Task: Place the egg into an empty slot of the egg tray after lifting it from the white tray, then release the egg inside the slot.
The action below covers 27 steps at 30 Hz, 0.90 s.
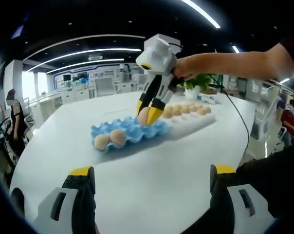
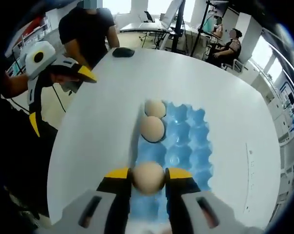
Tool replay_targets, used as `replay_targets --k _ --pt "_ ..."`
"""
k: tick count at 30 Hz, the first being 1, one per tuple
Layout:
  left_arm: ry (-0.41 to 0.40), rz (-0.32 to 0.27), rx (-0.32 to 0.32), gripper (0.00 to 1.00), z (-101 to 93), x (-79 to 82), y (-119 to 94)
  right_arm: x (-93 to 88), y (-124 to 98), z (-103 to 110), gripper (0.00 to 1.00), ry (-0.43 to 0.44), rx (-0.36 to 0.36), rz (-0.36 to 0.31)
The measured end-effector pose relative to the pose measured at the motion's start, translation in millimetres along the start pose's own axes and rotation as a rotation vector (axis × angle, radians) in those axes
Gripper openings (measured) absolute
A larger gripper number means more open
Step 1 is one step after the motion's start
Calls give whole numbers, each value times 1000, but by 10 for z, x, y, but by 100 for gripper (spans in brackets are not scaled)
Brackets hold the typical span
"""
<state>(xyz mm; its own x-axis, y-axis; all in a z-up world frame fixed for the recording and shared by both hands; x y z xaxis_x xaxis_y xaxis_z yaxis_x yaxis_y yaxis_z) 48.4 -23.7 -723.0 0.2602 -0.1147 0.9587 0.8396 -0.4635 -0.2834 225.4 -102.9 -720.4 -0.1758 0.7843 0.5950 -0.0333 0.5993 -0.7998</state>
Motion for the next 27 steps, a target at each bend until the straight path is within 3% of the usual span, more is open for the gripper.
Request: replay_targets --k 7,27 --pt "3 -1 -12 100 -13 -6 -19 55 178 -82 28 10 -2 13" --pt "18 15 -27 100 4 -31 -19 16 391 -25 28 46 -3 74"
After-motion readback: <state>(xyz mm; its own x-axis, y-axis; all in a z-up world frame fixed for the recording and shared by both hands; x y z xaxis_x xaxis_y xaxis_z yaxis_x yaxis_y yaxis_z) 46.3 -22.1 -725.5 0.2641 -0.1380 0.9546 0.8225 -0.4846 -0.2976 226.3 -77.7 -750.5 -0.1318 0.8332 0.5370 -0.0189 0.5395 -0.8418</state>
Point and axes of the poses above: the point that each gripper's makers call its tool centre point, and the gripper's own axes: y roughly forward along the fingers, z roughly to its left, x roughly out of its top, the point moved 4 cm from there along -y, roughly backward along the fingers, and after that the axes turned 7 degrees about -z, right-handed, at the moved point
